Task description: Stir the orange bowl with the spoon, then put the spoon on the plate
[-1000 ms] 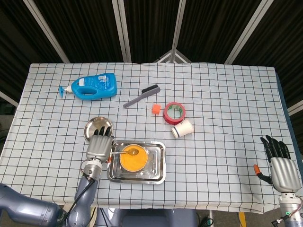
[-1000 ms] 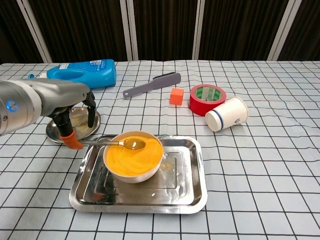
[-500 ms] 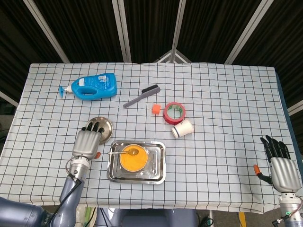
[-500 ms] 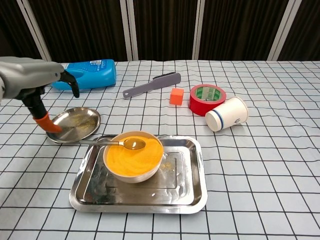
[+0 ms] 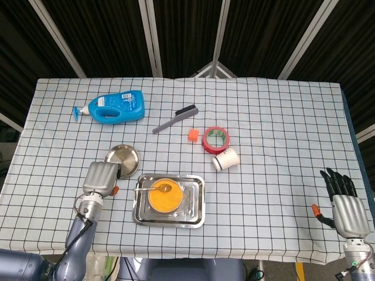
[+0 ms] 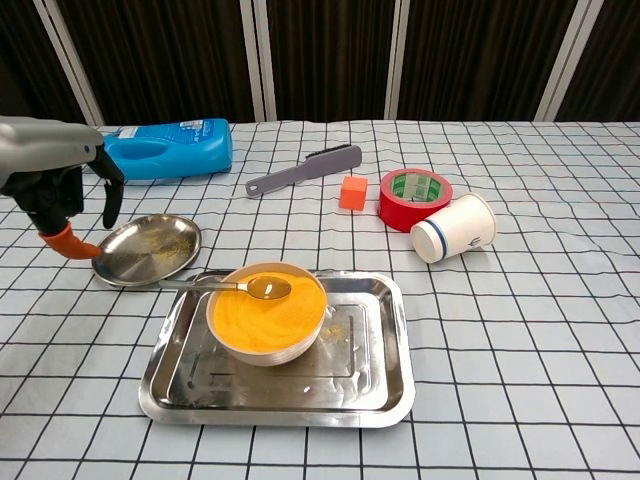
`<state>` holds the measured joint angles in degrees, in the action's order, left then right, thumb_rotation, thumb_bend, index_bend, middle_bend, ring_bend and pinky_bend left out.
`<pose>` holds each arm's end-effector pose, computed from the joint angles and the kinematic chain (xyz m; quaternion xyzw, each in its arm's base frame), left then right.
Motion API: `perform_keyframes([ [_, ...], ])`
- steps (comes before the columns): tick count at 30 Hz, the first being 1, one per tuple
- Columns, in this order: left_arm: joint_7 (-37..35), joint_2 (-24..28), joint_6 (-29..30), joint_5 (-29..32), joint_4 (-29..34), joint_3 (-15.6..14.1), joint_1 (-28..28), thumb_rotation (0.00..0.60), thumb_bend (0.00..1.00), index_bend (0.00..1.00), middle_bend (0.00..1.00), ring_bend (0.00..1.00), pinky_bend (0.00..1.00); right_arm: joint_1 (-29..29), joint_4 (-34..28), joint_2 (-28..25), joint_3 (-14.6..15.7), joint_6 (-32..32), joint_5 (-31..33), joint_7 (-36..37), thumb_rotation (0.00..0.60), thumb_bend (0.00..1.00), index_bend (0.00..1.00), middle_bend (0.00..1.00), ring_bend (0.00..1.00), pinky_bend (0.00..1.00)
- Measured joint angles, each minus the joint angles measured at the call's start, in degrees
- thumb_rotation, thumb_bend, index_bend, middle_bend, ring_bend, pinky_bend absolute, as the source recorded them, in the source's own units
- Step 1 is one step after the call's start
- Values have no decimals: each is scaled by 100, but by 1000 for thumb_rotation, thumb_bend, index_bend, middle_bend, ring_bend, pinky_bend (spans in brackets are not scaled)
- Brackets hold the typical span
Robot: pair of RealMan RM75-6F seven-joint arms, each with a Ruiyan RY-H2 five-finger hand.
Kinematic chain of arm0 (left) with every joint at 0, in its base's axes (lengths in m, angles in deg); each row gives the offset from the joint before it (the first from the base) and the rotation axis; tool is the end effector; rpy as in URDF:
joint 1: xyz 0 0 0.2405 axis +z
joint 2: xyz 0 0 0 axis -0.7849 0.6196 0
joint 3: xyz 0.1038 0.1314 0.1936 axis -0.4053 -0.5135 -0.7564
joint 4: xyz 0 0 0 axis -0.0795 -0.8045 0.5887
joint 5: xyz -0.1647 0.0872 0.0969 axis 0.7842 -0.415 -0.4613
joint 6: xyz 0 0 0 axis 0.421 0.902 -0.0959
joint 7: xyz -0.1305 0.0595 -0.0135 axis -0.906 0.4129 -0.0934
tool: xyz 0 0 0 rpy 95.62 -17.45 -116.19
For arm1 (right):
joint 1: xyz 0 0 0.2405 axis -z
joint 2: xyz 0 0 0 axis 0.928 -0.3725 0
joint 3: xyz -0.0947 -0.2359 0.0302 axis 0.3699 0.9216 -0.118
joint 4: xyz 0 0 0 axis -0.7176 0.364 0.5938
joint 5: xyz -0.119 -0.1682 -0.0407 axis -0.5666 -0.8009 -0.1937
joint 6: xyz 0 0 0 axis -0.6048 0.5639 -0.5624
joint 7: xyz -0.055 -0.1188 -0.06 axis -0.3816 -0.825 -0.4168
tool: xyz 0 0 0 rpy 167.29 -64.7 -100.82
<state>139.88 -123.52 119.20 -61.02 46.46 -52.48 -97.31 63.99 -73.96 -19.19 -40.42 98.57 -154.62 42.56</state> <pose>-0.1129 0.2761 0.0371 -0.7076 -0.4128 -0.1991 0.5378 -0.3091 -0.1787 0.1505 0.5758 -0.4298 0.3751 0.5857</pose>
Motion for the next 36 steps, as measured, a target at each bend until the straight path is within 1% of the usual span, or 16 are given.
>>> perform_keyframes([
  [4,125,-237,46,212,-58,64,-168,600,399,483,1000,1000,1000,-1,3,-6,-4,-3,8,26,600,393,0,0,0,0],
  [8,190,-452,125,342,-180,124,-288,600,393,481,1000,1000,1000,-2,2,-6,-9,-10,22,39,600,393,0,0,0,0],
  [13,255,-710,209,474,-370,161,-413,600,422,475,1000,1000,1000,-3,-10,-10,-5,-25,30,54,600,393,0,0,0,0],
  [21,327,-1049,293,754,-663,251,-563,600,435,480,1000,1000,1000,-12,-18,-12,-4,-35,23,73,600,394,0,0,0,0],
  [36,515,-1410,572,718,-765,221,-738,600,437,482,1000,1000,1000,-20,-18,-20,-3,-45,15,111,600,393,0,0,0,0],
])
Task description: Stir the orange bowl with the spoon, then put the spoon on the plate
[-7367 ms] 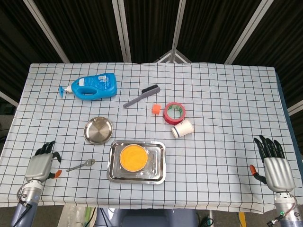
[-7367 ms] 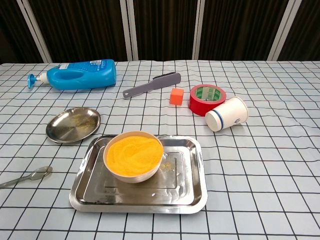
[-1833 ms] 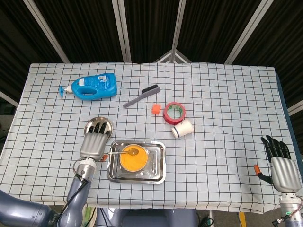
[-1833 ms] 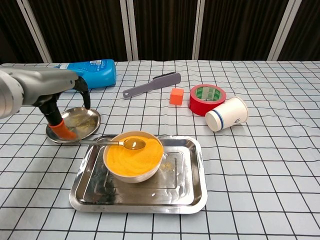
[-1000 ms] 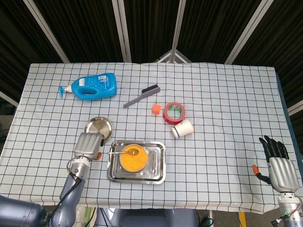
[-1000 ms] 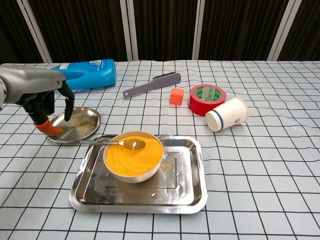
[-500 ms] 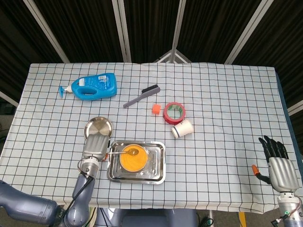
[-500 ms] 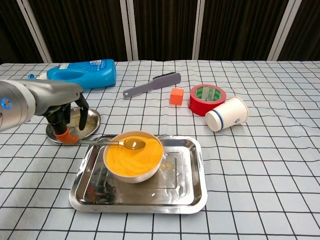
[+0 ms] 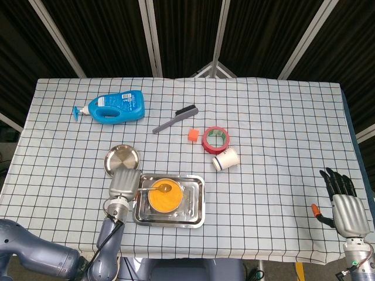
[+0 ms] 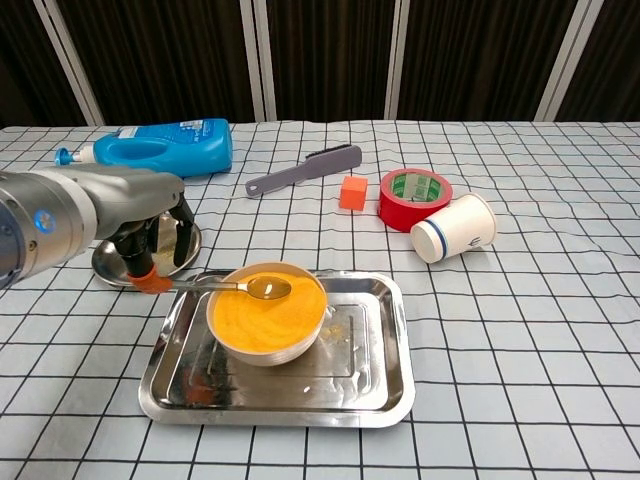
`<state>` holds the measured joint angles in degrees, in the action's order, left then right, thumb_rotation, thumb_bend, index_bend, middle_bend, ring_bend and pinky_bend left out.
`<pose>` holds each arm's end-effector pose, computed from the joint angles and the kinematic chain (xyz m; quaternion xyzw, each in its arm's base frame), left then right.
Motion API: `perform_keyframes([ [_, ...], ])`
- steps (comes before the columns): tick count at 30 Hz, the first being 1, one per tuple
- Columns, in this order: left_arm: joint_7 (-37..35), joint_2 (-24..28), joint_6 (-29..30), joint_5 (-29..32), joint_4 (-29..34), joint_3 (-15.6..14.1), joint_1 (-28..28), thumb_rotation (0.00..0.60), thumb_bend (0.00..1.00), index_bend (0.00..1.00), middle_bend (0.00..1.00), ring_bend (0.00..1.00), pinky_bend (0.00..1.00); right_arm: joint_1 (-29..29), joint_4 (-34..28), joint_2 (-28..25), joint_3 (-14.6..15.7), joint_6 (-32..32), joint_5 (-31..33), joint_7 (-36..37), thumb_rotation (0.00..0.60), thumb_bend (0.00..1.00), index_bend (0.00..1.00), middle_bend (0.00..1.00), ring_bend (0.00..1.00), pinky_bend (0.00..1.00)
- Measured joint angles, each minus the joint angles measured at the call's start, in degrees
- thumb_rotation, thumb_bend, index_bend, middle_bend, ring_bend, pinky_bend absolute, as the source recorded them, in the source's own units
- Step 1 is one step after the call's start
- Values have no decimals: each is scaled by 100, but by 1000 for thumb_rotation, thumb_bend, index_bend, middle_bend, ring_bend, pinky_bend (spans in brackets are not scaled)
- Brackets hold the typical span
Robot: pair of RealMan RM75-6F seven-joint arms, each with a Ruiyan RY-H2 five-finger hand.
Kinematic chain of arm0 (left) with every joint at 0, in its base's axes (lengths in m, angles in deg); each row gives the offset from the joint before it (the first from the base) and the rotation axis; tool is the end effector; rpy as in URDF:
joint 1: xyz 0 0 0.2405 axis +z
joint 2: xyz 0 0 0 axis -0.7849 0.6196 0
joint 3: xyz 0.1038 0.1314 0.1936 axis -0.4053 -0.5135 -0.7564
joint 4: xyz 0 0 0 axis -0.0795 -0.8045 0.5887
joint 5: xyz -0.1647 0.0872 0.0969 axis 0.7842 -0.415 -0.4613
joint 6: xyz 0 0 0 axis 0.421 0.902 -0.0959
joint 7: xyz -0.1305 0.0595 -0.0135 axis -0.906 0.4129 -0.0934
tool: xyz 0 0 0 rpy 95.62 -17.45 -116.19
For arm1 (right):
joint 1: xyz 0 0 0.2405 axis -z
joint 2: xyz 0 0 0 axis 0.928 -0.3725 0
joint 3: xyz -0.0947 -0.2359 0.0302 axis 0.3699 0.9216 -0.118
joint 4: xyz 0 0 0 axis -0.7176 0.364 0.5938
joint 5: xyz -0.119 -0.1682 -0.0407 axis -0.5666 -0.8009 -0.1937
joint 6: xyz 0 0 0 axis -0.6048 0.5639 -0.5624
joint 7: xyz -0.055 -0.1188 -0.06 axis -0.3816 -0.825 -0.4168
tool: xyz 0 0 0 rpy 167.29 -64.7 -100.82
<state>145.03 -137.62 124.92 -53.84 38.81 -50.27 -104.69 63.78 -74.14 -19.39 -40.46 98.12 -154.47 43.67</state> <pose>-0.0780 0.2740 -0.0181 -0.7212 -0.4119 -0.1720 0.5297 -0.3087 -0.1798 0.1505 0.5731 -0.4368 0.3793 0.5804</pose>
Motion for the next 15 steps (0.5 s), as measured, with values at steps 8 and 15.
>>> perform_keyframes([
  [8,81,-137,67,-51,-99,-49,-42,600,440,486,1000,1000,1000,0,-8,-3,0,-3,8,8,600,394,0,0,0,0],
  [15,142,-207,87,-43,-206,-54,-52,600,443,488,1000,1000,1000,5,-16,-2,10,10,-13,7,600,393,0,0,0,0],
])
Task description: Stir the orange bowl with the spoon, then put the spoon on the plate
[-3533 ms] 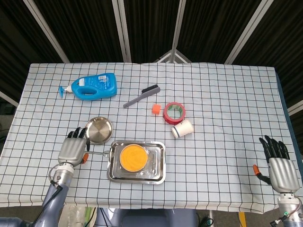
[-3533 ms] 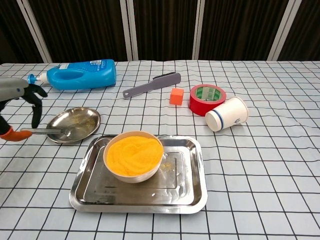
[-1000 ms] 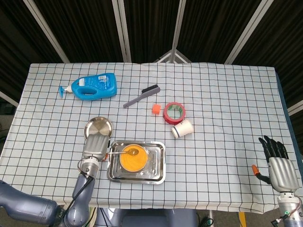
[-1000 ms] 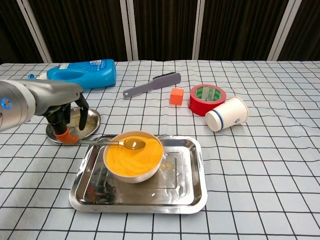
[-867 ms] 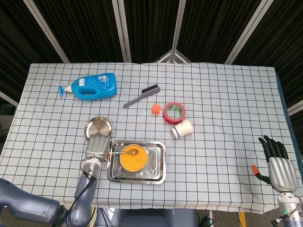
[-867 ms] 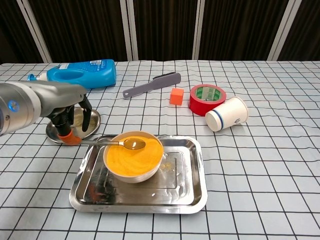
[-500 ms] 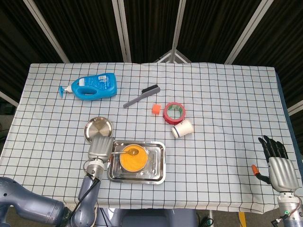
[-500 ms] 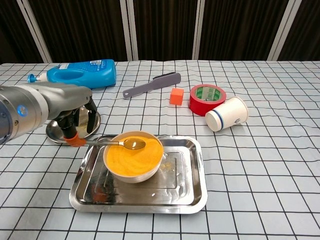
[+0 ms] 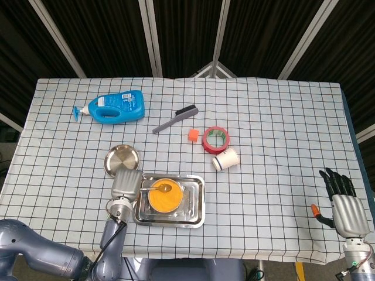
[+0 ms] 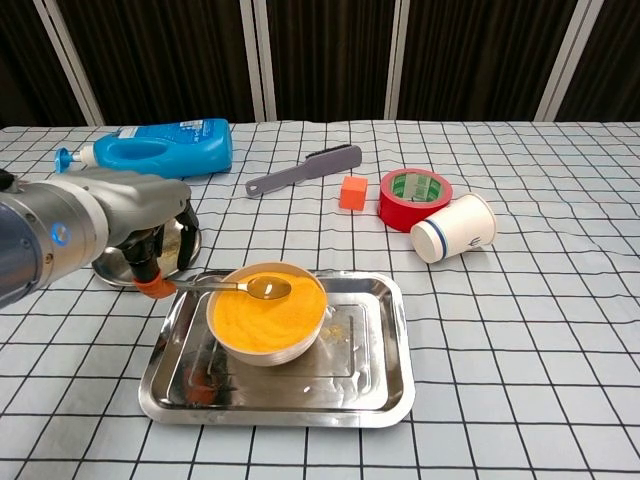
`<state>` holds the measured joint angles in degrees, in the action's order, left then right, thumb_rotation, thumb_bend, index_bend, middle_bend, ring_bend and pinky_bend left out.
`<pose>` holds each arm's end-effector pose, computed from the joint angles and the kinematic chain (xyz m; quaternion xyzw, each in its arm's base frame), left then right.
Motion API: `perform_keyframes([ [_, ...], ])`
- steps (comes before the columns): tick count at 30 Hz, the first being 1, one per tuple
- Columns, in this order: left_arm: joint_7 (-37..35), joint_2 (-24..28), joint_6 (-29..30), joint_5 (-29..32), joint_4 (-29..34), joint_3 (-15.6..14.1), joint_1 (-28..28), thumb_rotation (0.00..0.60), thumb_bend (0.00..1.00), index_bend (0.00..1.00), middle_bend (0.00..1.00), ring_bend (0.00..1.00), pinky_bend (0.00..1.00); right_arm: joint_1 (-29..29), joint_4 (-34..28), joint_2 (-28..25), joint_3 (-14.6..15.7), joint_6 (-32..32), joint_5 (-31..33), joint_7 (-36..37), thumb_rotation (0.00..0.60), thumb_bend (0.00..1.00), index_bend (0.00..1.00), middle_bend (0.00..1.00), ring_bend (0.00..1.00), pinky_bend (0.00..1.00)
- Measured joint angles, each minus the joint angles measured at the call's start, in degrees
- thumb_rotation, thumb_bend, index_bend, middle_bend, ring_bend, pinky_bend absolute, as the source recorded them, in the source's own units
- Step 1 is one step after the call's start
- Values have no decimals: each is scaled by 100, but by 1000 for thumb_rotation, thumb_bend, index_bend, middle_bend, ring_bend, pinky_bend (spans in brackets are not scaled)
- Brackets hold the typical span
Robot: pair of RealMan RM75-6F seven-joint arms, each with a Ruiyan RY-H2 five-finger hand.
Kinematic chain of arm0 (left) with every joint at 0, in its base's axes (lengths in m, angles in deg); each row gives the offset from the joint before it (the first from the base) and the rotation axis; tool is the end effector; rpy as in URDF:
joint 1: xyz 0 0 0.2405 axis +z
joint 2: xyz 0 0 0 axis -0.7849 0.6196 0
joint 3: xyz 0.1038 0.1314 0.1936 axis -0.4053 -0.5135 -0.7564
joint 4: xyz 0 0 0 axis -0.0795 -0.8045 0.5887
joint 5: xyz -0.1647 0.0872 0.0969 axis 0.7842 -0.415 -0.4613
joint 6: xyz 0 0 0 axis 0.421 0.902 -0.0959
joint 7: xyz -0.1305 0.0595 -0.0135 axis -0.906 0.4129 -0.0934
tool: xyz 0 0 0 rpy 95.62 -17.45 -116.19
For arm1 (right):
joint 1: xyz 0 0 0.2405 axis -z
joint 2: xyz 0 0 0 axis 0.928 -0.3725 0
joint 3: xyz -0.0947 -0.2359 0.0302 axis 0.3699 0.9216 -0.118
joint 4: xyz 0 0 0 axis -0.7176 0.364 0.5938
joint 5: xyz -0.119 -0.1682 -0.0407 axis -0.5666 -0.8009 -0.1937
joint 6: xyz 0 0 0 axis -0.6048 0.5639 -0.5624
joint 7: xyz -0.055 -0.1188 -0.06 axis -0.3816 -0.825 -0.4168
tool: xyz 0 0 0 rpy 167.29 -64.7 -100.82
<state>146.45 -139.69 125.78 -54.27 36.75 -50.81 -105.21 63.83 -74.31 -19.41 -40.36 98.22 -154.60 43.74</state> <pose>-0.0772 0.2735 -0.0261 -0.7252 -0.3985 -0.1641 0.5371 -0.3080 -0.1792 0.1502 0.5729 -0.4377 0.3805 0.5792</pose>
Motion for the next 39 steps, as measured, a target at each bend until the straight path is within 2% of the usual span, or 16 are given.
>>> perform_keyframes([
  [12,45,-140,-20,9,-86,7,-4,600,460,501,1000,1000,1000,1,-12,-11,-15,6,18,34,600,393,0,0,0,0],
  [23,121,-179,-2,38,-134,31,5,600,542,540,1000,1000,1000,10,-15,-19,-21,26,22,50,600,394,0,0,0,0],
  [39,123,-130,-13,-195,-160,-51,43,600,552,567,1000,1000,1000,14,-15,-24,-28,26,40,61,600,393,0,0,0,0],
])
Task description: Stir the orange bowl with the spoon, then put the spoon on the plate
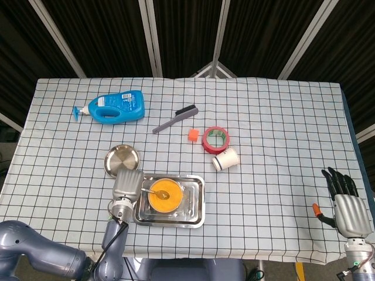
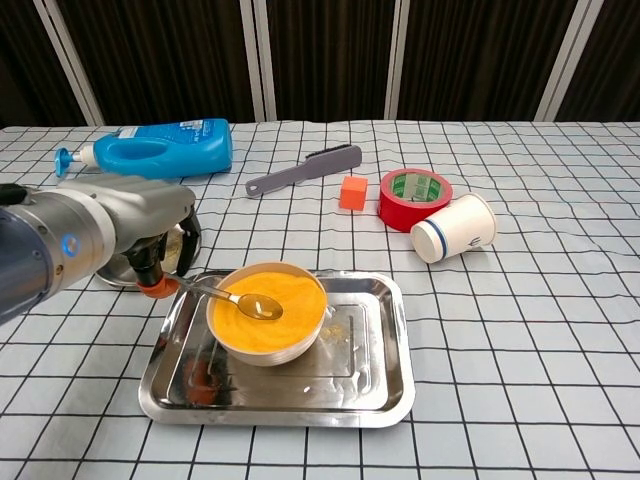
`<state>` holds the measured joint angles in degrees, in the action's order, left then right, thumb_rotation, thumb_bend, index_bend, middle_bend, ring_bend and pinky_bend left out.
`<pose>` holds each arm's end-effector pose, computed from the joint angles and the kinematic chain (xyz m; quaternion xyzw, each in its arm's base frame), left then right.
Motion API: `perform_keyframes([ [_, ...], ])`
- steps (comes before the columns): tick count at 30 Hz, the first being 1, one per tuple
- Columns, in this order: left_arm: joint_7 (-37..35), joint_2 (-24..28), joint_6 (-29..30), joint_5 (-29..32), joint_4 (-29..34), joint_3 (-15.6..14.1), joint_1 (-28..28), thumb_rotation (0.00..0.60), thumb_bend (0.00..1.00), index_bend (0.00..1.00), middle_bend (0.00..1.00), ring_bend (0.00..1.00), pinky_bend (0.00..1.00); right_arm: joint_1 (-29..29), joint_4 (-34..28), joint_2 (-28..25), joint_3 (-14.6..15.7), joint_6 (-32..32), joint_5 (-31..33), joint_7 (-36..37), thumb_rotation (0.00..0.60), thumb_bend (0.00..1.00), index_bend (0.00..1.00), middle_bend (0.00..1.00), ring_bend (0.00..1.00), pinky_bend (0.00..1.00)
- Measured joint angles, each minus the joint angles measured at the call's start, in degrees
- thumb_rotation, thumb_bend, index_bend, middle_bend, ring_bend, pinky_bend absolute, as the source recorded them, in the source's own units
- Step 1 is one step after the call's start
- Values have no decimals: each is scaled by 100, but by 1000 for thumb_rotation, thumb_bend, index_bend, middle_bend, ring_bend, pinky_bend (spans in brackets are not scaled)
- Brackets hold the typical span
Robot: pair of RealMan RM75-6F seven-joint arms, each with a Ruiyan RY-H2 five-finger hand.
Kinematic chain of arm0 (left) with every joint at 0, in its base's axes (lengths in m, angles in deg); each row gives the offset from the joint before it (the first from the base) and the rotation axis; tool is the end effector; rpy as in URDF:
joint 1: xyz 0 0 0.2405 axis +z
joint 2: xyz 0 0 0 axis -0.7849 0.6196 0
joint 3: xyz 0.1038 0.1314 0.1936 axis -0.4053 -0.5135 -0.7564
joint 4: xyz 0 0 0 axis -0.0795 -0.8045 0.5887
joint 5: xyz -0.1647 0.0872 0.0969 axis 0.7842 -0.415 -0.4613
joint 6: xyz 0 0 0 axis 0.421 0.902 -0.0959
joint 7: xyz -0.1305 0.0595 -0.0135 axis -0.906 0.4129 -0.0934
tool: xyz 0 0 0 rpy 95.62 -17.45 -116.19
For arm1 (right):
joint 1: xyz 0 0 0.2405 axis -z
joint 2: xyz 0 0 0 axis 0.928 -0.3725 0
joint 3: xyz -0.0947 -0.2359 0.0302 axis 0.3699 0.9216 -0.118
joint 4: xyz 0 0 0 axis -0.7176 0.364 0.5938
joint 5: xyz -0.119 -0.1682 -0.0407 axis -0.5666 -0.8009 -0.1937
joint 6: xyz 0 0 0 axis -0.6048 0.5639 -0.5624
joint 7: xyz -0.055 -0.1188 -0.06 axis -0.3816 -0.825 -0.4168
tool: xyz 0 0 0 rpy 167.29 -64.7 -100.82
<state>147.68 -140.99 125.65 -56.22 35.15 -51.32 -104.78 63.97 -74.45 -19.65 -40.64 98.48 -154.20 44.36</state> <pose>-0.0770 0.2735 -0.0311 -0.7294 -0.3835 -0.1652 0.5418 -0.3087 -0.1794 0.1530 0.5664 -0.4398 0.3842 0.5815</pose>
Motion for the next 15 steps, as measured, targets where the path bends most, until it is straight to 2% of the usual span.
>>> perform_keyframes([
  [10,-50,84,-22,-408,8,-111,18,600,582,774,1000,1000,1000,1,-13,-4,-1,-11,16,12,600,394,0,0,0,0],
  [15,7,145,-43,-860,-68,-308,-18,600,584,798,1000,1000,1000,1,-29,-7,0,-24,27,25,600,394,0,0,0,0],
])
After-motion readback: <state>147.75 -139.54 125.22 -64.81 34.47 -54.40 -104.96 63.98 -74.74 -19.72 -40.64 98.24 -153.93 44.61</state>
